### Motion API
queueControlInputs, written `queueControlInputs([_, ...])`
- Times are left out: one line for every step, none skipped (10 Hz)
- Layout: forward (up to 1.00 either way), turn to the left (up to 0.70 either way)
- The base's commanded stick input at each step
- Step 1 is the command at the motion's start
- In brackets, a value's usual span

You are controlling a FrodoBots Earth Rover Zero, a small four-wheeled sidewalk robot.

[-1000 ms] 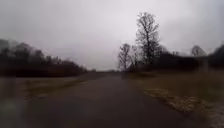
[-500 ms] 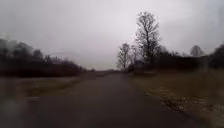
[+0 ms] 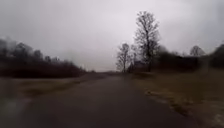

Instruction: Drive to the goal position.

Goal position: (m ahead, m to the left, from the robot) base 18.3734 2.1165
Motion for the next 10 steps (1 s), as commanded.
queueControlInputs([0.70, 0.00])
queueControlInputs([0.70, 0.00])
queueControlInputs([0.70, 0.00])
queueControlInputs([0.70, 0.00])
queueControlInputs([0.70, 0.00])
queueControlInputs([0.70, 0.00])
queueControlInputs([0.70, 0.00])
queueControlInputs([0.70, 0.00])
queueControlInputs([0.70, 0.00])
queueControlInputs([0.70, 0.00])
